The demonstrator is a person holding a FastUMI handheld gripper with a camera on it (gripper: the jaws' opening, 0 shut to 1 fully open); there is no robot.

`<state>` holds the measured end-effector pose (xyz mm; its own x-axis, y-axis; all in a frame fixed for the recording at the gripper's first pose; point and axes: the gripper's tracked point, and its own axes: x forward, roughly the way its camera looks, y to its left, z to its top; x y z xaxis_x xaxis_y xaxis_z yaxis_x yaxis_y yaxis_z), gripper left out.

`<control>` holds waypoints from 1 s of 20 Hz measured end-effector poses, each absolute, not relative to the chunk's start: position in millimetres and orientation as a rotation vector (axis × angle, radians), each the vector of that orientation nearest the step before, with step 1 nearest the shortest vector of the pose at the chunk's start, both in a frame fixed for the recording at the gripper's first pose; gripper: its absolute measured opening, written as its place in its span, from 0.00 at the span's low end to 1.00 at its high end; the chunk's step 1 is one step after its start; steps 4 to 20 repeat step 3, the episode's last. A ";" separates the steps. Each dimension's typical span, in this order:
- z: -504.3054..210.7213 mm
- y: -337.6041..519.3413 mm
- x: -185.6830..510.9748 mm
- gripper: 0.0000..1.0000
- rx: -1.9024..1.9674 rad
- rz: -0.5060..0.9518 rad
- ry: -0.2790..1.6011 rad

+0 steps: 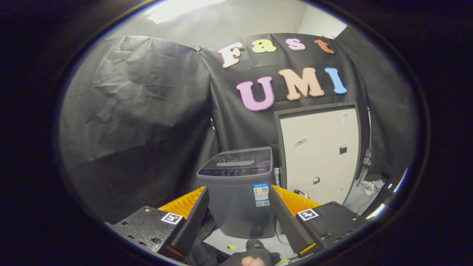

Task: Put the clothes into the washing machine and then close the washing machine lid.

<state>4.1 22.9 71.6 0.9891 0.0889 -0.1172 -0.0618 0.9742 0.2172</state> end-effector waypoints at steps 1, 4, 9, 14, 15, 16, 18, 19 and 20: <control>72.3 21.9 3.8 0.97 0.214 0.077 0.123; 70.8 22.5 4.5 0.97 0.211 0.080 0.126; 70.8 22.5 4.5 0.97 0.211 0.080 0.126; 70.8 22.5 4.5 0.97 0.211 0.080 0.126; 70.8 22.5 4.5 0.97 0.211 0.080 0.126; 70.8 22.5 4.5 0.97 0.211 0.080 0.126; 70.8 22.5 4.5 0.97 0.211 0.080 0.126; 70.8 22.5 4.5 0.97 0.211 0.080 0.126; 70.8 22.5 4.5 0.97 0.211 0.080 0.126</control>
